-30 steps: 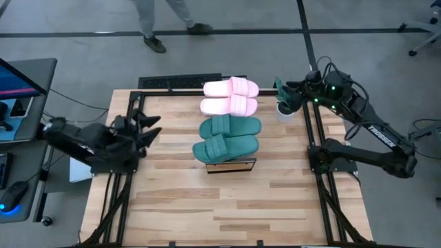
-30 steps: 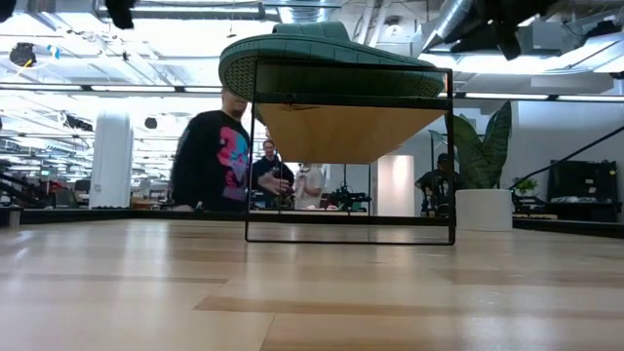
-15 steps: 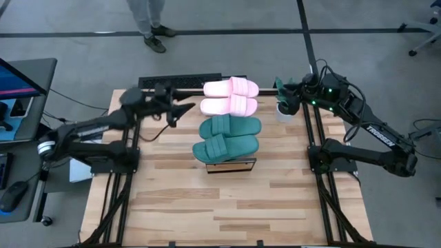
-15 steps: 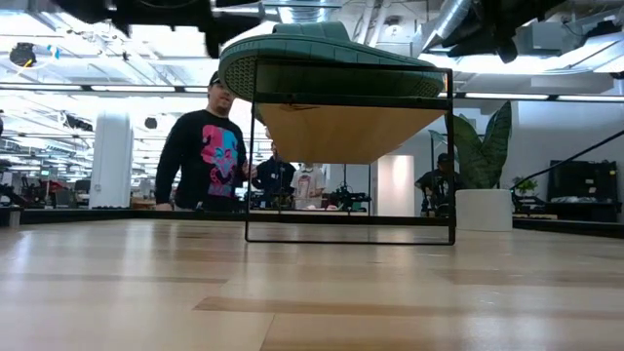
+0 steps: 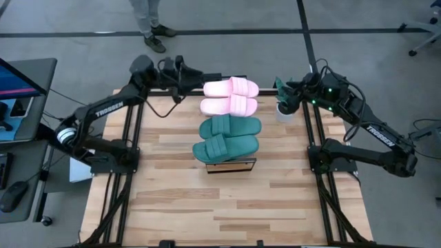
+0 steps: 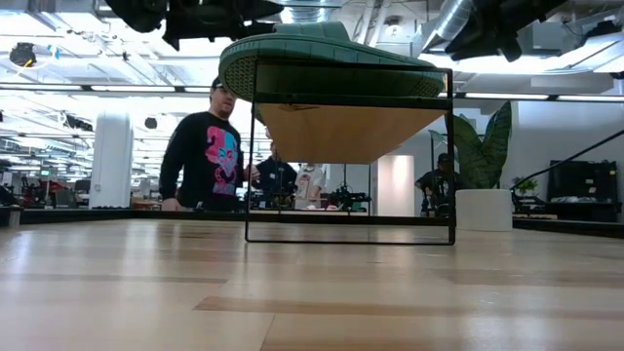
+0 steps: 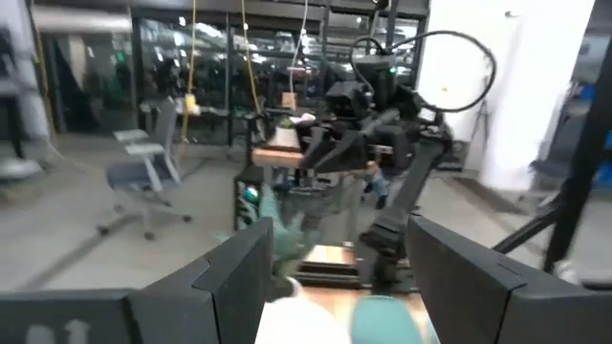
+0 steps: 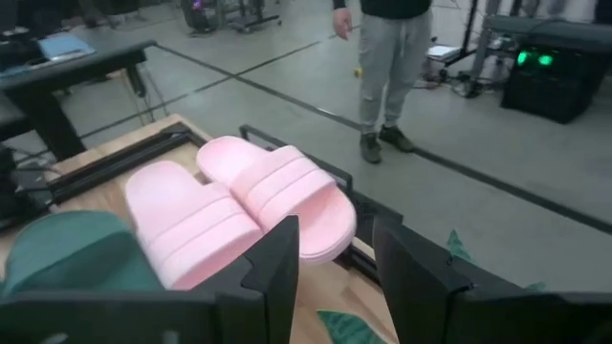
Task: Pick and place slides into the shelf
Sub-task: Adjust the slides on the shelf
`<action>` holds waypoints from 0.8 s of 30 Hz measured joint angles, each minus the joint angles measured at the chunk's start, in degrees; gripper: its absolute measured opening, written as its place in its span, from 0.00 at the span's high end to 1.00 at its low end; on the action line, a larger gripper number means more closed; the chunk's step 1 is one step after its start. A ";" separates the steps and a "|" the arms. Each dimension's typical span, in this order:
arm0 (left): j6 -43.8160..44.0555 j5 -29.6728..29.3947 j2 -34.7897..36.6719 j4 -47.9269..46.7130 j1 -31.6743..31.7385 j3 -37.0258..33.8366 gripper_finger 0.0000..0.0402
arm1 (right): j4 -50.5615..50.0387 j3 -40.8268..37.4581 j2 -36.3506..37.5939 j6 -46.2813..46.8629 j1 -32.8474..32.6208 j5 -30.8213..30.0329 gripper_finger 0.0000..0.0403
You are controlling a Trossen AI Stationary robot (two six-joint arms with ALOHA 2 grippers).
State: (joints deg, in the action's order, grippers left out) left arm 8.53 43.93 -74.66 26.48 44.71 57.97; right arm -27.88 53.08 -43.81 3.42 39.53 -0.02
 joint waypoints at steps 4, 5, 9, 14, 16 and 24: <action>-16.06 -0.07 -2.74 0.12 0.74 1.37 0.44 | -0.02 0.02 -0.08 2.12 0.51 -0.49 0.68; -20.71 -0.05 -3.62 0.11 0.98 1.97 0.44 | -0.04 0.02 -0.15 2.58 0.53 -0.48 0.68; -24.38 2.01 -7.08 -0.04 3.31 5.90 0.44 | -0.11 0.04 -0.94 4.64 0.64 -0.49 0.68; -34.13 4.88 -10.89 -4.92 6.10 12.00 0.44 | -0.28 0.04 -2.24 5.28 0.71 -2.43 0.68; -43.63 2.72 -12.10 -11.44 6.16 15.02 0.44 | -0.53 0.04 -2.86 5.65 0.70 -3.78 0.68; -61.71 -6.30 -21.42 -42.03 5.11 30.88 0.44 | -0.97 0.07 -3.93 6.77 0.70 -7.15 0.68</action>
State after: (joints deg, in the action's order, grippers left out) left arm -53.18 37.63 -96.07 -15.56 49.82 88.85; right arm -28.85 53.15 -47.74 10.19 40.23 -7.18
